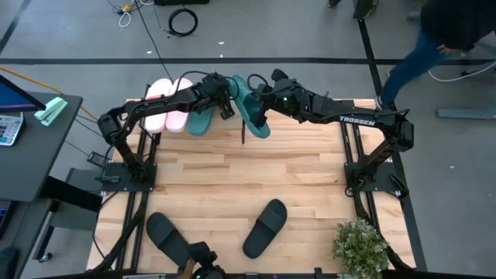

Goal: Pick and place slides into the shelf
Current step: Put the green slide on the shelf

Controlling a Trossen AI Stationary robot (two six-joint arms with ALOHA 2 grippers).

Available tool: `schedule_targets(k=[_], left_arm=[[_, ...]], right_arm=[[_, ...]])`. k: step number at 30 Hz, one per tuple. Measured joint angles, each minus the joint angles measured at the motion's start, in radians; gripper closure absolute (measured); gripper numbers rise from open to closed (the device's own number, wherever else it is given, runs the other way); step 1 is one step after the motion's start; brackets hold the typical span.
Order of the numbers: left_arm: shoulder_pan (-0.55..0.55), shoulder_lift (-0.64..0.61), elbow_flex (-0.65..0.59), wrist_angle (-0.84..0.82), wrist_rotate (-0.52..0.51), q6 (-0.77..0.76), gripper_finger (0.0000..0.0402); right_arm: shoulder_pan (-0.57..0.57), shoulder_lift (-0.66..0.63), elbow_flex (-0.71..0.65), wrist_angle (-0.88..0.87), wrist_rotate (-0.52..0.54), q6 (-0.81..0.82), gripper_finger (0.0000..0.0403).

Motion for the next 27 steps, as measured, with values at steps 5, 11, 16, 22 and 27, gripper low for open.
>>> schedule_targets(k=[5, 11, 16, 22, 27], left_arm=[[-0.035, 0.0, 0.0, 0.031, -0.01, 0.002, 0.0232], [-0.099, 0.0, -0.001, 0.032, -0.014, 0.016, 0.0196], [-0.139, -0.006, -0.001, 0.066, -0.083, 0.054, 0.0198], [-0.151, -0.012, -0.001, 0.101, -0.21, 0.107, 0.0199], [-0.162, -0.064, -0.001, 0.102, -0.229, 0.133, 0.0194]], right_arm=[[0.001, -0.001, 0.0, -0.032, 0.137, -0.033, 0.0393], [-0.018, -0.002, 0.0, -0.132, 0.32, -0.014, 0.0391], [-0.024, -0.002, 0.0, -0.157, 0.324, 0.006, 0.0391], [-0.018, -0.002, 0.0, -0.155, 0.324, 0.007, 0.0389], [-0.013, -0.002, 0.0, -0.156, 0.316, 0.015, 0.039]])
